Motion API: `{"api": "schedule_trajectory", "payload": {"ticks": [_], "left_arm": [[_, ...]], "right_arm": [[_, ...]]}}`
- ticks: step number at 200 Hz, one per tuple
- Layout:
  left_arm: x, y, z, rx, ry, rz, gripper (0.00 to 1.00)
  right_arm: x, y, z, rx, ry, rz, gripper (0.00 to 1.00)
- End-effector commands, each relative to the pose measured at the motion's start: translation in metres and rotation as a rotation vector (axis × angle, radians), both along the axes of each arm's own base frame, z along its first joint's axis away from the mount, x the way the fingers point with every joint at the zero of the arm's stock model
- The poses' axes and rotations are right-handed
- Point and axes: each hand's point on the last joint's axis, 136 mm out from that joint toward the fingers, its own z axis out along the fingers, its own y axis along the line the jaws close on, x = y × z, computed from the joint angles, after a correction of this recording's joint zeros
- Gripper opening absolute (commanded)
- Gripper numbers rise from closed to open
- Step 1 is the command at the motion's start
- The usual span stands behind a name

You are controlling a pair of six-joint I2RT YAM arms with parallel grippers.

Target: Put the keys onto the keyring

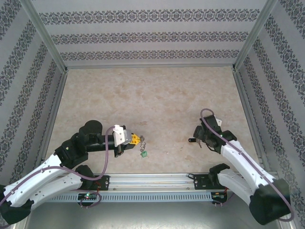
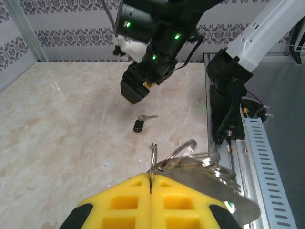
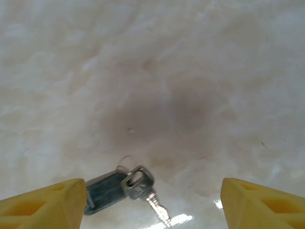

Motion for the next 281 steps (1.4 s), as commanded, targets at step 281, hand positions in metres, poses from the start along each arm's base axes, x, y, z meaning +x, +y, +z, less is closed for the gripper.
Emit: {"api": "schedule_trajectory", "payload": {"ticks": [281], "left_arm": [[-0.008, 0.006, 0.029, -0.115, -0.059, -0.024, 0.00]], "right_arm": [[0.010, 0.028, -0.043, 0.214, 0.280, 0.158, 0.45]]}}
